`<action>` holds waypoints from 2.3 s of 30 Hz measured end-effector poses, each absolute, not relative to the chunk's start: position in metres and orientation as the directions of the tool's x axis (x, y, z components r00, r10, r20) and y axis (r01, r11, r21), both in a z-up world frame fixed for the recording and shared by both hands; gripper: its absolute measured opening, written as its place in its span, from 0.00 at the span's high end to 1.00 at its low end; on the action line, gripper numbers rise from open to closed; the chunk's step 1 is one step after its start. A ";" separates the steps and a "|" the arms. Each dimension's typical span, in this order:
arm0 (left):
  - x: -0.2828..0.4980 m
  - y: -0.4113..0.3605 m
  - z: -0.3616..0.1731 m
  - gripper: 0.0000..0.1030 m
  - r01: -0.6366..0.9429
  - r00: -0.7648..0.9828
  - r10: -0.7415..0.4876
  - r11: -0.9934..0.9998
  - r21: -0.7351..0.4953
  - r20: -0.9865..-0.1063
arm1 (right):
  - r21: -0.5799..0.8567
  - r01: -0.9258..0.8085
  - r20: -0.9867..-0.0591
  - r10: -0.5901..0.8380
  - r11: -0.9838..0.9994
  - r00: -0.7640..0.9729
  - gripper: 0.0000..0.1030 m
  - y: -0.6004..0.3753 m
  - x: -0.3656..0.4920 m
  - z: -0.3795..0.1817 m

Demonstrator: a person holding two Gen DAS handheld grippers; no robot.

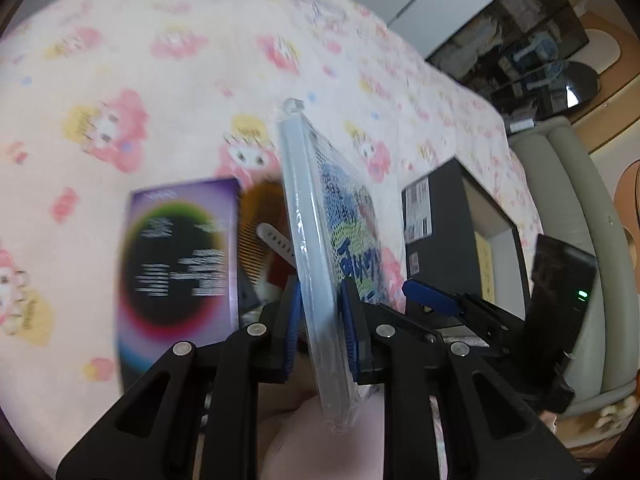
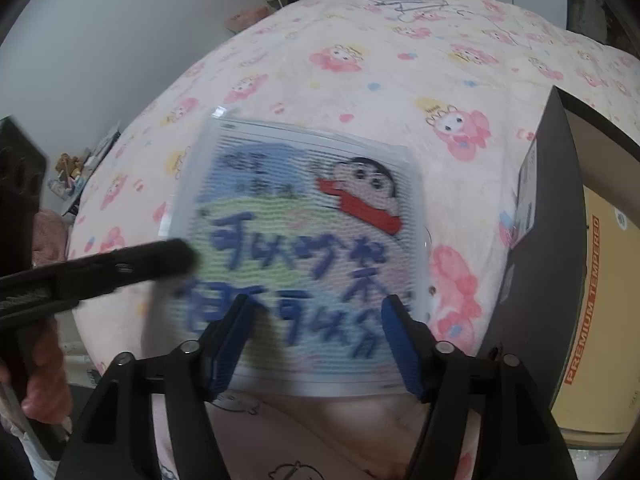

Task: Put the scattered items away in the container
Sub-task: 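Carry the Shin-chan bead-art kit in the left gripper over the black box, then lower the bead-art kit into the black box and open the left gripper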

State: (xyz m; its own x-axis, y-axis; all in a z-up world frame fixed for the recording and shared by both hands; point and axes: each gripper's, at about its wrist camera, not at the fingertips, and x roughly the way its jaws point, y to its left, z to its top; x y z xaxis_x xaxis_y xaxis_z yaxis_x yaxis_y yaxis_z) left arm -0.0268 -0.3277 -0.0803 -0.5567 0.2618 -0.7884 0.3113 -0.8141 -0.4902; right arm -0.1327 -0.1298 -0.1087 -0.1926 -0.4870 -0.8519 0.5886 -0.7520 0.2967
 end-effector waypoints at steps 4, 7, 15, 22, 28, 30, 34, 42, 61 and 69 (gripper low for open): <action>-0.009 -0.347 -0.074 0.82 0.376 -0.566 0.184 -0.810 -0.451 -0.803 | 0.295 0.568 -0.850 -0.483 -0.768 -0.211 0.35 -0.130 -0.139 -0.111; 0.001 -0.362 -0.086 0.81 0.441 -0.552 0.158 -0.778 -0.448 -0.819 | 0.323 0.540 -0.849 -0.490 -0.777 -0.198 0.32 -0.130 -0.146 -0.117; 0.003 -0.369 -0.119 0.59 0.519 -0.502 0.117 -0.752 -0.407 -0.857 | 0.446 0.517 -0.862 -0.507 -0.731 0.027 0.23 -0.149 -0.159 -0.161; 0.001 -0.357 -0.114 0.64 0.493 -0.535 0.118 -0.760 -0.422 -0.837 | 0.538 0.520 -0.807 -0.584 -0.663 0.089 0.38 -0.153 -0.161 -0.162; 0.005 -0.339 -0.059 0.64 0.387 -0.619 0.128 -0.809 -0.443 -0.775 | 0.559 0.528 -0.752 -0.660 -0.639 -0.004 0.40 -0.126 -0.147 -0.108; 0.001 -0.323 -0.035 0.64 0.334 -0.648 0.134 -0.835 -0.438 -0.750 | 0.536 0.555 -0.741 -0.670 -0.636 -0.053 0.40 -0.113 -0.141 -0.084; -0.019 -0.284 -0.006 0.64 0.218 -0.675 0.195 -0.869 -0.445 -0.712 | 0.506 0.569 -0.711 -0.687 -0.648 -0.150 0.40 -0.068 -0.137 -0.046; -0.123 -0.169 -0.014 0.64 0.034 -0.586 0.383 -0.868 -0.495 -0.714 | 0.412 0.490 -0.745 -0.594 -0.768 -0.304 0.40 0.061 -0.147 -0.036; -0.209 -0.043 -0.091 0.49 -0.047 -0.313 0.197 -0.980 -0.193 -0.929 | 0.338 0.297 -0.900 -0.399 -0.893 -0.177 0.40 0.140 -0.195 -0.146; -0.195 -0.021 -0.108 0.60 -0.093 -0.234 0.248 -0.968 -0.232 -0.940 | 0.291 0.292 -0.916 -0.353 -0.911 -0.189 0.39 0.137 -0.182 -0.158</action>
State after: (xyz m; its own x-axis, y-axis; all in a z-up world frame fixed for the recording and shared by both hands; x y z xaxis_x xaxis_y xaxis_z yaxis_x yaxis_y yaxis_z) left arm -0.1955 -0.0211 -0.1077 -0.2337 0.2481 -0.9401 -0.0926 -0.9682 -0.2324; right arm -0.1818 0.1369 -0.1583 -0.1892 -0.3528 -0.9164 0.2919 -0.9112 0.2906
